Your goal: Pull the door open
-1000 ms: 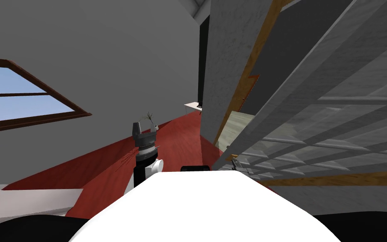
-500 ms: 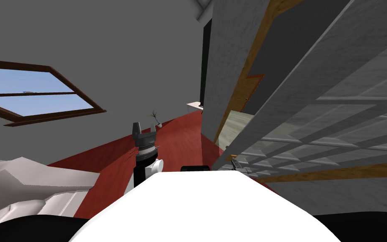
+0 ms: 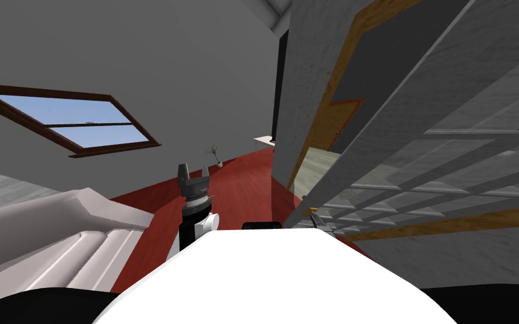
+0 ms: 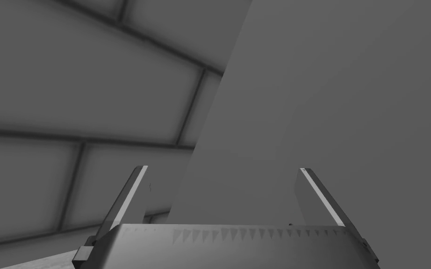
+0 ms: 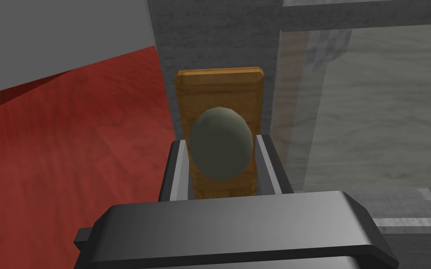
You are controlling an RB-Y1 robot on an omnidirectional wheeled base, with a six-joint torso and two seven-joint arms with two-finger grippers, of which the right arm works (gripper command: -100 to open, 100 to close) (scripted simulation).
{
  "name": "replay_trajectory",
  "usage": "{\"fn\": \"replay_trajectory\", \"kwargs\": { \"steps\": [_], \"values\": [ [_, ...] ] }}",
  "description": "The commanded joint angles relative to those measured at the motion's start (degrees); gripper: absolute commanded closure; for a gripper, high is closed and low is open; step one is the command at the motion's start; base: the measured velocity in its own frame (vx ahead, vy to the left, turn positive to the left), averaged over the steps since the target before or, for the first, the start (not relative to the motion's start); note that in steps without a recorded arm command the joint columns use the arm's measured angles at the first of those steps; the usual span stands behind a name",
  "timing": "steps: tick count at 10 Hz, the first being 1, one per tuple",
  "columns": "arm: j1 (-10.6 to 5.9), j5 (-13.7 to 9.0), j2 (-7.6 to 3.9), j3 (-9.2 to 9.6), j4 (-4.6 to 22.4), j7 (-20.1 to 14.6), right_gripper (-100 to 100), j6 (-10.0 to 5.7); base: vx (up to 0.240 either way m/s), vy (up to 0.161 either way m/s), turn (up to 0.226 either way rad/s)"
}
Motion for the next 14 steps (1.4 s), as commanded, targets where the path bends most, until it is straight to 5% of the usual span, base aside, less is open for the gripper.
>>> {"fn": "replay_trajectory", "kwargs": {
  "steps": [1, 8, 9, 11, 14],
  "values": [
    [-0.24, 0.3, -0.33, 0.36, 1.0, -0.7, 100, -0.85, -0.227, -0.032, 0.172],
    [-1.40, 1.1, -0.89, 1.38, 3.1, -2.2, 100, -2.13, -0.187, -0.034, 0.113],
    [-0.69, 0.6, -0.59, 1.02, 3.1, -1.9, -100, -2.56, -0.200, 0.035, -0.144],
    [0.10, 0.1, -0.43, 0.70, 3.2, -1.8, -100, -3.13, -0.180, 0.082, -0.140],
    [-1.16, -0.1, -0.14, 0.09, 3.0, -1.6, -100, -1.67, 0.090, 0.016, 0.031]
  ]
}}
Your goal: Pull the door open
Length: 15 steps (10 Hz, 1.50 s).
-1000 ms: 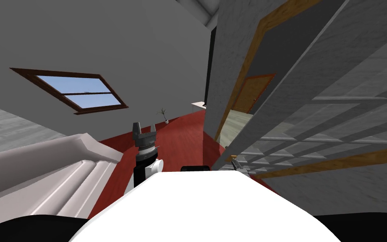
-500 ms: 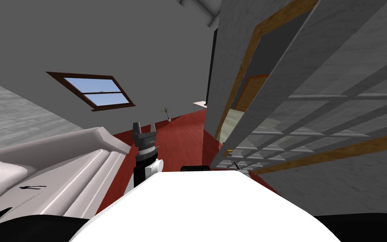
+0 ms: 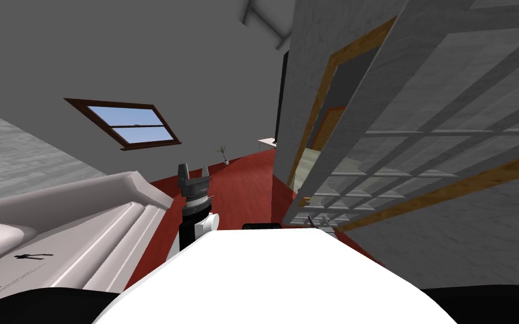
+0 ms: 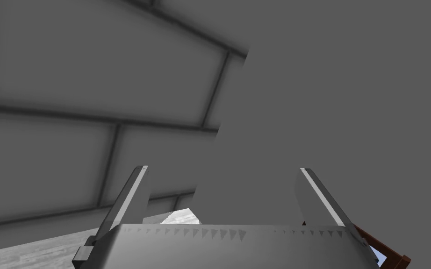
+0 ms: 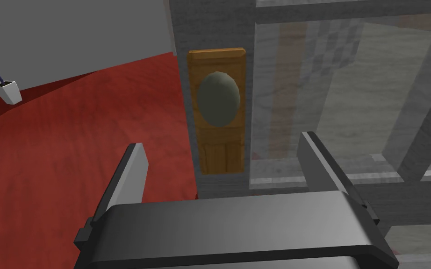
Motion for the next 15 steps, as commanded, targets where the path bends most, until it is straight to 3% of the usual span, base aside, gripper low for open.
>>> {"fn": "replay_trajectory", "kwargs": {
  "steps": [1, 3, 4, 5, 10, 15],
  "values": [
    [-0.84, -0.2, 0.26, -0.43, 0.2, 0.1, -100, 0.76, 0.222, -0.001, 0.076],
    [-1.70, -0.4, 0.56, -0.97, 0.1, 0.3, -100, 1.73, 0.239, -0.005, 0.044],
    [-1.36, -0.3, 0.50, -0.77, 0.2, 0.2, -100, 1.16, 0.118, -0.008, -0.001],
    [-1.36, -0.3, 0.50, -0.77, 0.2, 0.2, 100, 1.16, -0.018, 0.005, -0.003],
    [-1.36, -0.3, 0.50, -0.77, 0.2, 0.2, 100, 1.16, -0.021, -0.001, 0.003],
    [-1.64, 0.6, -0.39, 1.01, 2.1, -1.1, 100, -0.82, -0.179, -0.041, 0.116]
  ]
}}
